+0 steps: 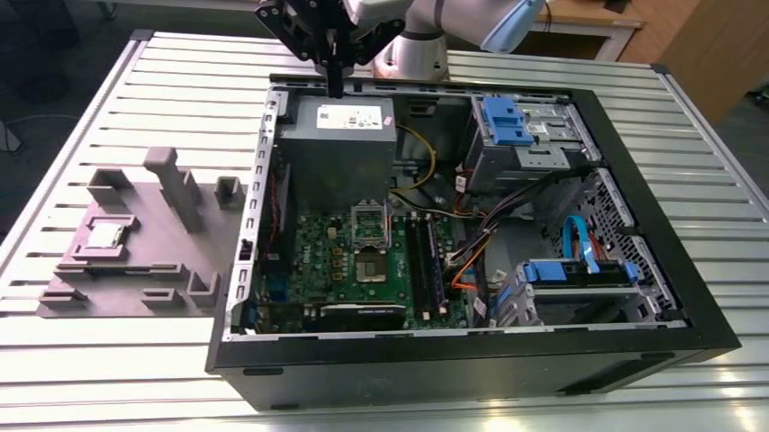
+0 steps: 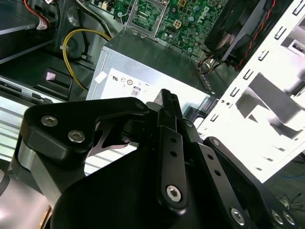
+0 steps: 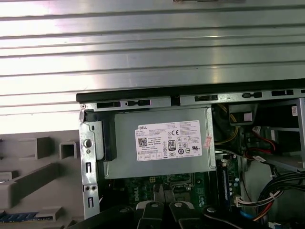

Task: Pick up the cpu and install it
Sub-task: 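Reach for the cpu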

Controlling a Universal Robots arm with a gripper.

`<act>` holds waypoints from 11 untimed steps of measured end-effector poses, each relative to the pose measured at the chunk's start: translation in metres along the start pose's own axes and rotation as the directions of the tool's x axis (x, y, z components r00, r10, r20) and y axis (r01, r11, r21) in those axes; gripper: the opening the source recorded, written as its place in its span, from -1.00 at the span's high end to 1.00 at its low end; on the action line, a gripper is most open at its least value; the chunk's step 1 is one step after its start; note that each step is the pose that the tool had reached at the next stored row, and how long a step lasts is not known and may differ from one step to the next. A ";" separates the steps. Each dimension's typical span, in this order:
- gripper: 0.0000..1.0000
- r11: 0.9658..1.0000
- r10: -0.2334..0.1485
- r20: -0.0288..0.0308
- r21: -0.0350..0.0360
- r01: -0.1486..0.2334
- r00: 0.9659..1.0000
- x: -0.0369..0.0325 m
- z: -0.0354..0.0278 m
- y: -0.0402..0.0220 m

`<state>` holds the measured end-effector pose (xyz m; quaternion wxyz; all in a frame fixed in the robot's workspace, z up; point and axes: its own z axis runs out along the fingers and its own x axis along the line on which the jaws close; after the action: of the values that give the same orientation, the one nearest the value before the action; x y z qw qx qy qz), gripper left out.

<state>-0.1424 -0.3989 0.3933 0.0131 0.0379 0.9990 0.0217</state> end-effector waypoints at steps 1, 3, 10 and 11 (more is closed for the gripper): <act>0.80 1.000 0.000 0.000 0.000 0.000 1.000 0.0005 0.0000 0.0000; 0.80 1.000 0.000 0.000 0.000 0.000 1.000 0.0017 0.0000 -0.0001; 0.80 1.000 0.000 0.000 0.000 0.000 1.000 0.0089 -0.0003 -0.0007; 0.80 1.000 0.000 0.000 0.000 0.000 1.000 0.0105 -0.0003 -0.0008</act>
<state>-0.1530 -0.3989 0.3933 0.0133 0.0379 0.9990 0.0217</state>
